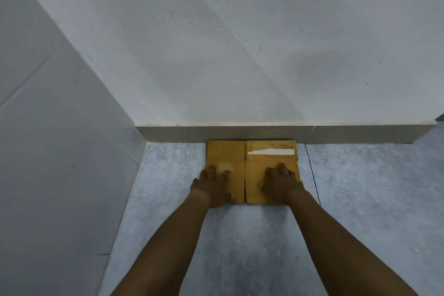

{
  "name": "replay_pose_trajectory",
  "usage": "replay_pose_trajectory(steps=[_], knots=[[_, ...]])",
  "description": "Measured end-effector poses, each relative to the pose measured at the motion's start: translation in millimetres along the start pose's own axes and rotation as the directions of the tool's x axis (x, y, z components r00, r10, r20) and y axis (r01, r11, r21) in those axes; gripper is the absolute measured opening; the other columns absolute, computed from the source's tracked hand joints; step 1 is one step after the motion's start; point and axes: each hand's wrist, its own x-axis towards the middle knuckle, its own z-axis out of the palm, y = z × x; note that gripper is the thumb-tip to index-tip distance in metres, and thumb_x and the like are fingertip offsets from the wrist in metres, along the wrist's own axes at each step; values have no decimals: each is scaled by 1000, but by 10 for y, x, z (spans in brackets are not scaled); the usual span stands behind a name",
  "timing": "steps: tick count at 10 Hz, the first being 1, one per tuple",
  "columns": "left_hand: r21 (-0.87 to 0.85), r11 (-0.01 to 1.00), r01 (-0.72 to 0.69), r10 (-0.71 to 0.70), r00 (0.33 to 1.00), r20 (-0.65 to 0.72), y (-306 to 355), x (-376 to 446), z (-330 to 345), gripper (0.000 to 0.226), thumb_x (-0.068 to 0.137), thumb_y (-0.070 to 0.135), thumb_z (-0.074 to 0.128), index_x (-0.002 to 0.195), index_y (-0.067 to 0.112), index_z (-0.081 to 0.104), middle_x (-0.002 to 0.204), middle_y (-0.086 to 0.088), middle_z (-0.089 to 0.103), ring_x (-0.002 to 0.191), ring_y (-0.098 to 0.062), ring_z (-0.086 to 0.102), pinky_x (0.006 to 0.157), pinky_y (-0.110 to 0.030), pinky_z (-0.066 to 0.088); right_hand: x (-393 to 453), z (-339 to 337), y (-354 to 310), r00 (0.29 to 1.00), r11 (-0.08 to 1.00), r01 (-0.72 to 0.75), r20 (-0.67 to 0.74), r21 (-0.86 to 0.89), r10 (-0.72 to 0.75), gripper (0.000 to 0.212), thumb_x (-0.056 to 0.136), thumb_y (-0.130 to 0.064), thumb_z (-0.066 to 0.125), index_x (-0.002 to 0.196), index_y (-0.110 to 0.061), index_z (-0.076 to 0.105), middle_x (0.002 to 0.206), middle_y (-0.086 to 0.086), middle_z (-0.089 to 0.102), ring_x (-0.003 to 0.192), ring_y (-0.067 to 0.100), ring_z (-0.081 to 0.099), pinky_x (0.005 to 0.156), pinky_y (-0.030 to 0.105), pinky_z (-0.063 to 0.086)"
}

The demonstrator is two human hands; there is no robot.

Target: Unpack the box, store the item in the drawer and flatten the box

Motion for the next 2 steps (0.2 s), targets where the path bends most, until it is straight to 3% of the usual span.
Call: replay_pose_trajectory(steps=[2], knots=[[-74, 997, -11, 9, 1000, -29, 103, -372, -197, 79, 94, 60, 38, 154, 35, -7, 163, -9, -15, 150, -33, 1, 118, -56, 15, -304, -202, 8, 995, 997, 33, -88, -66, -39, 73, 93, -56, 43, 151, -26, 12, 162, 8, -8, 148, 35, 1, 111, 58, 24]])
